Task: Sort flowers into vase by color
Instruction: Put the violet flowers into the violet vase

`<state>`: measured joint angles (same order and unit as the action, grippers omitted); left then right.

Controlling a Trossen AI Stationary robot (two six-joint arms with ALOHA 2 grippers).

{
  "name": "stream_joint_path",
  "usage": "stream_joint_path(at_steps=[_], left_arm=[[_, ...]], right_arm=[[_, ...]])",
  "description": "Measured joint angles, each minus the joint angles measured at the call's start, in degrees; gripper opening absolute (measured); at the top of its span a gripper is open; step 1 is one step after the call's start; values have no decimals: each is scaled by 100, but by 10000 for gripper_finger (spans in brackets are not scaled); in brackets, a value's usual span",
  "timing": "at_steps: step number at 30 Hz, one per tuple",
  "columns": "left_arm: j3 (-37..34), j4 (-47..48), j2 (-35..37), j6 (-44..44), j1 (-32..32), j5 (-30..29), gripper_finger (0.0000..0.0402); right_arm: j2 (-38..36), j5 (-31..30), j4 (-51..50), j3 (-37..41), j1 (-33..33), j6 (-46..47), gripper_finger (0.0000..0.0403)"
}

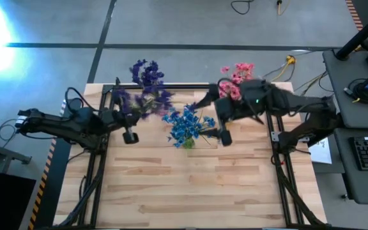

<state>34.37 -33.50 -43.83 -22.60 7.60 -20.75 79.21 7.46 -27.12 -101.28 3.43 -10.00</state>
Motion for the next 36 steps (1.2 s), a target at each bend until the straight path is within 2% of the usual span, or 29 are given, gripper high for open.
stream_joint_path(at_steps=[5,8,13,16,23,26,36], left_arm=[[-513,-867,19,514,0,808,0],[-964,-1636,-58,711,60,851,0],[-1489,-2766,-355,924,196,1134,0],[-1605,-3214,-659,1027,216,1139,0],[-1409,-3720,-1328,980,225,1134,0],[-1283,-3716,-1573,959,224,1205,0],[-922,-3734,-2226,943,238,1239,0]], right_arm=[[-312,-2,1561,1498,229,30,364],[-343,-17,2618,2355,338,41,364],[-70,-456,4222,3003,422,-40,364],[192,-472,4736,3007,416,-174,364],[793,-626,4710,2213,384,-254,364],[1071,-962,4588,1924,359,-305,364],[1782,-885,4345,1094,202,-420,364]])
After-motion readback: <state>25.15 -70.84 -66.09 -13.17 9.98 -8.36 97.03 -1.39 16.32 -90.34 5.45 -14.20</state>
